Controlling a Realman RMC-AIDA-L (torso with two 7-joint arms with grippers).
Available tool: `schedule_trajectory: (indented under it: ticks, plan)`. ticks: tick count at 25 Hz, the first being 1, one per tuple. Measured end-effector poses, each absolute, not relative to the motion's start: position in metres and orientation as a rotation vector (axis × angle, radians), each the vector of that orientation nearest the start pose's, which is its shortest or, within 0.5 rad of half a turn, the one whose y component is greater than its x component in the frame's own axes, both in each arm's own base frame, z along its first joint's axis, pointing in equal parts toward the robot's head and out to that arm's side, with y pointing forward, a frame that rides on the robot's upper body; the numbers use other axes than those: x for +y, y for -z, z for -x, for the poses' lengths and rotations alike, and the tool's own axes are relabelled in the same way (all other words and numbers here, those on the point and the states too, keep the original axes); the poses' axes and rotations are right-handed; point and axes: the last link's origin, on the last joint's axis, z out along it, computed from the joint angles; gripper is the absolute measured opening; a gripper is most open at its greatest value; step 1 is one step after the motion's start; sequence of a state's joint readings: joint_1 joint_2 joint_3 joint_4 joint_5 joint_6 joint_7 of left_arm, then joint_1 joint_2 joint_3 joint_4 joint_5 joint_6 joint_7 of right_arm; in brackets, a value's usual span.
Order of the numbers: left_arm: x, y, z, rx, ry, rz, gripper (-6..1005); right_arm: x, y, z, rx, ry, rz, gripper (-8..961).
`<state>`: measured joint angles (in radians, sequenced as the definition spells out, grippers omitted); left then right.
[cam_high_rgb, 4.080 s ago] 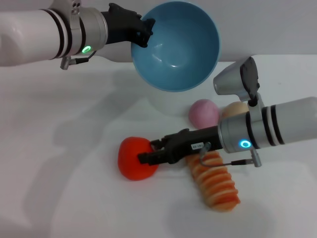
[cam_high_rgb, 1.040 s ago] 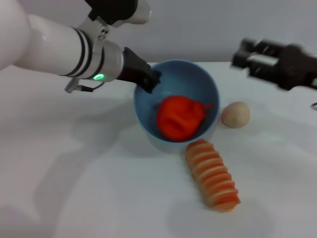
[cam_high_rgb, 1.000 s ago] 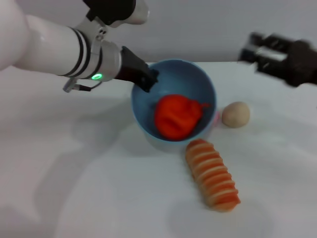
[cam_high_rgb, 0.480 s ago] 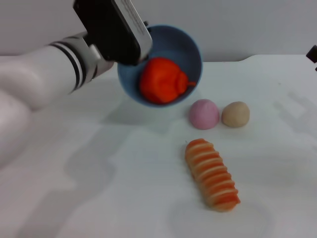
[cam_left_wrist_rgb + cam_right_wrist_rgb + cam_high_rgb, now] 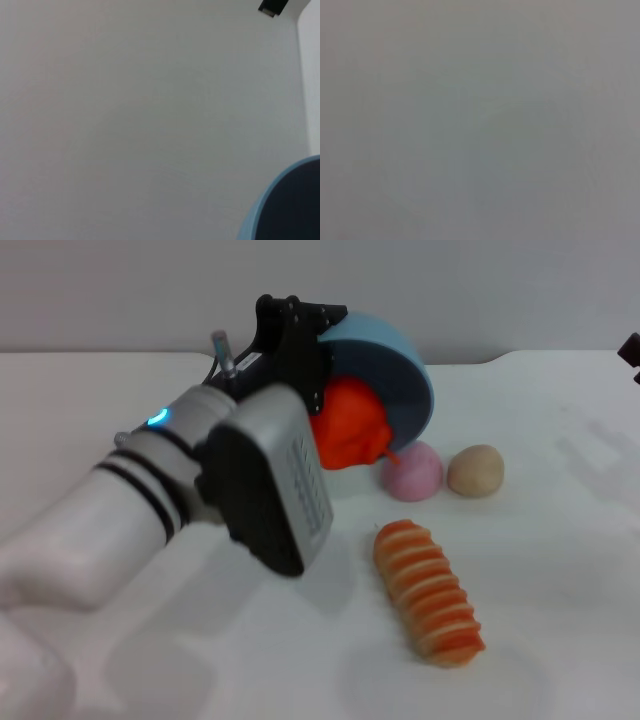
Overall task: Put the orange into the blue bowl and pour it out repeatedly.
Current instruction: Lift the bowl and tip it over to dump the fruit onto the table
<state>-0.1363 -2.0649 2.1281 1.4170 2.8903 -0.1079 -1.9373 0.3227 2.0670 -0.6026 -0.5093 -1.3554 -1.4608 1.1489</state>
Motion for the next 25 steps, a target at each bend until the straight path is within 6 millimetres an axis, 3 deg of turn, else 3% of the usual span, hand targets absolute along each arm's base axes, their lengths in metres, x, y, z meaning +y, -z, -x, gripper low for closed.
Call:
schedule_trajectory:
  ticks: [8,15,21,25]
  plan:
    - [0.298,0.065,0.146,0.908,-0.041,1.732,-1,0.316,-0.061,-0.317,0.672,-1.108,1.945,601]
    - [0.285,0.073,0.148,0.984,-0.044,1.664,-1,0.316,-0.061,-0.318,0.673,-1.103,1.942,599]
    - [0.282,0.077,0.147,1.024,-0.046,1.639,-1,0.318,-0.061,-0.321,0.688,-1.085,1.928,597]
    - [0.288,0.072,0.144,0.920,-0.013,1.664,-1,0.318,-0.060,-0.320,0.690,-1.086,1.927,596]
